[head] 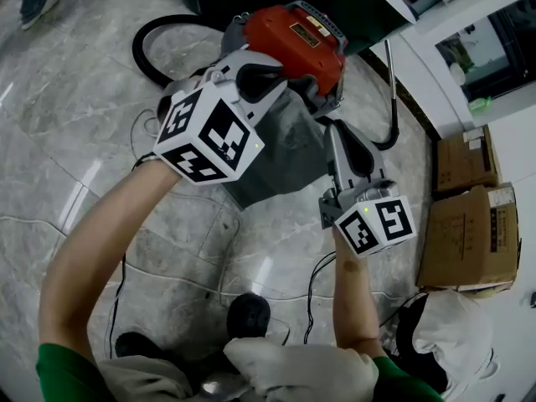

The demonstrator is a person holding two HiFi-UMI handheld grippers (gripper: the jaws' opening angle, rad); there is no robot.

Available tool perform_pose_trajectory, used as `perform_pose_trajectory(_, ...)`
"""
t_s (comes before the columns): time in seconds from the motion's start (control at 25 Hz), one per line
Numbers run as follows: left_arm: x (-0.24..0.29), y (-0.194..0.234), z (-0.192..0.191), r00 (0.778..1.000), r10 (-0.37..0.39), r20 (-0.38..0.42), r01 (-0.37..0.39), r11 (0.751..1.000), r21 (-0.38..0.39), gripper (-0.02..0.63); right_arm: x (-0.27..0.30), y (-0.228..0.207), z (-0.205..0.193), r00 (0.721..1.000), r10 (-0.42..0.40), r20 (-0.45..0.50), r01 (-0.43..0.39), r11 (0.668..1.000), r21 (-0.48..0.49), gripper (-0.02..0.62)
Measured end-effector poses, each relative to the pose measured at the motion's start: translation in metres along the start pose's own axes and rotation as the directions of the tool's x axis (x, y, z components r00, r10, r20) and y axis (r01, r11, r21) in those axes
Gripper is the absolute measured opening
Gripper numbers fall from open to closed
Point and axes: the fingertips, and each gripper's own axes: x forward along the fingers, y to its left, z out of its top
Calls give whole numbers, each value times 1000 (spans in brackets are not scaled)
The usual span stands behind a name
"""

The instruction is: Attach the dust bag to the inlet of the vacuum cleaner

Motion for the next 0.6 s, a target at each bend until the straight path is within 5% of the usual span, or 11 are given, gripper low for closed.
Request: perform_pose_trajectory(0.6, 1, -31, -13, 996, -80, 29, 81, 996, -46, 26, 20, 11, -28, 999, -4, -34, 4, 1000, -6, 28)
